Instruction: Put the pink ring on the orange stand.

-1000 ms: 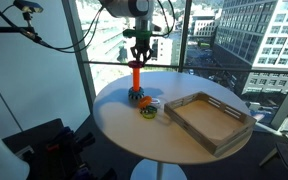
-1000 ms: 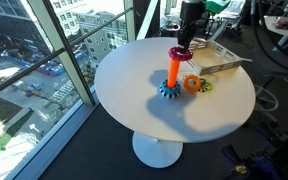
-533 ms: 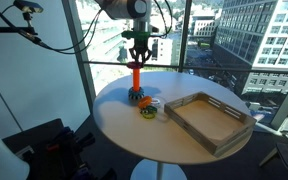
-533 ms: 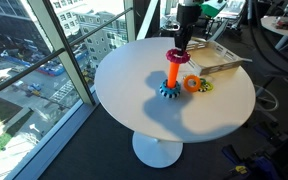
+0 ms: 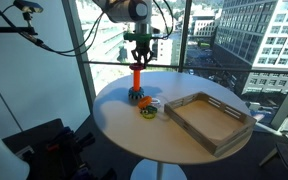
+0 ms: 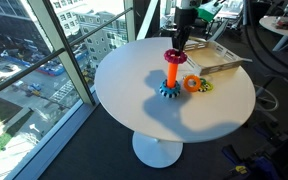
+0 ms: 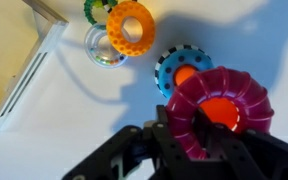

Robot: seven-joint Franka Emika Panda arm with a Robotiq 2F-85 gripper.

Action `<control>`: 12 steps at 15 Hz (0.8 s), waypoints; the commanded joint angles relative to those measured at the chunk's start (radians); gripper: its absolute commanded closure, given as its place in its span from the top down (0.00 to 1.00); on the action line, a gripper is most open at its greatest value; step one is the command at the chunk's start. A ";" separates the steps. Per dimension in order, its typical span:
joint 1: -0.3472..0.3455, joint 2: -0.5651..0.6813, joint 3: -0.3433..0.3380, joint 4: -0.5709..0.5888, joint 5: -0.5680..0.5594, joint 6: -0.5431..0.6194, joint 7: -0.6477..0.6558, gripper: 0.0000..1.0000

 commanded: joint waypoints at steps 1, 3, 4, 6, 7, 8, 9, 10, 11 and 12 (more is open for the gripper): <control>0.000 0.024 0.002 0.036 -0.022 0.001 0.024 0.10; -0.001 0.025 0.004 0.036 -0.019 0.001 0.021 0.10; -0.001 0.025 0.005 0.035 -0.017 -0.001 0.020 0.10; -0.002 0.026 0.006 0.035 -0.014 -0.005 0.016 0.34; -0.003 0.025 0.007 0.034 -0.013 -0.006 0.015 0.52; -0.003 0.024 0.007 0.033 -0.012 -0.007 0.014 0.59; -0.004 0.023 0.007 0.032 -0.012 -0.008 0.013 0.62; -0.004 0.023 0.007 0.031 -0.012 -0.008 0.013 0.68; -0.004 0.022 0.007 0.029 -0.011 -0.008 0.012 0.77; -0.005 0.022 0.008 0.028 -0.010 -0.008 0.012 0.85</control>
